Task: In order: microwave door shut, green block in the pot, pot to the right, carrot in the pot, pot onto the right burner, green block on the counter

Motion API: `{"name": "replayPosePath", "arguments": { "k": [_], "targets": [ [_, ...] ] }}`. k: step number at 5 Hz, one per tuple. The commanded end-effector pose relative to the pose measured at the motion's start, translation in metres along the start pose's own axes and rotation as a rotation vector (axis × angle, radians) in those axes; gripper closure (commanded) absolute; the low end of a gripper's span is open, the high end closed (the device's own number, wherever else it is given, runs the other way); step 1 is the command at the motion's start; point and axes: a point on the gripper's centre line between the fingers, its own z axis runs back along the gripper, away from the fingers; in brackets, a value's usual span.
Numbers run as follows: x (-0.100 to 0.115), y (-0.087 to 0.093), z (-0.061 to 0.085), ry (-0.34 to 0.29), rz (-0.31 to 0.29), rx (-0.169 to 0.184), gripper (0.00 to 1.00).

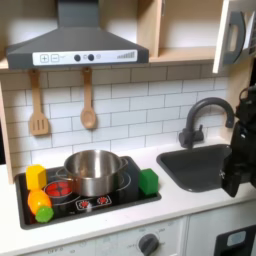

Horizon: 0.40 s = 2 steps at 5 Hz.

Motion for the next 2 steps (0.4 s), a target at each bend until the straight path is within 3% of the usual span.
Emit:
{"name": "replayPosePath", "arguments": {
  "k": [1,2],
  "targets": [
    [0.0127,0.0017,0.0041,-0.029,-0.048,0.000,0.00],
    [0.0174,-0.0004,0.0057,-0.036,-0.077,-0.004,0.00]
  ]
}}
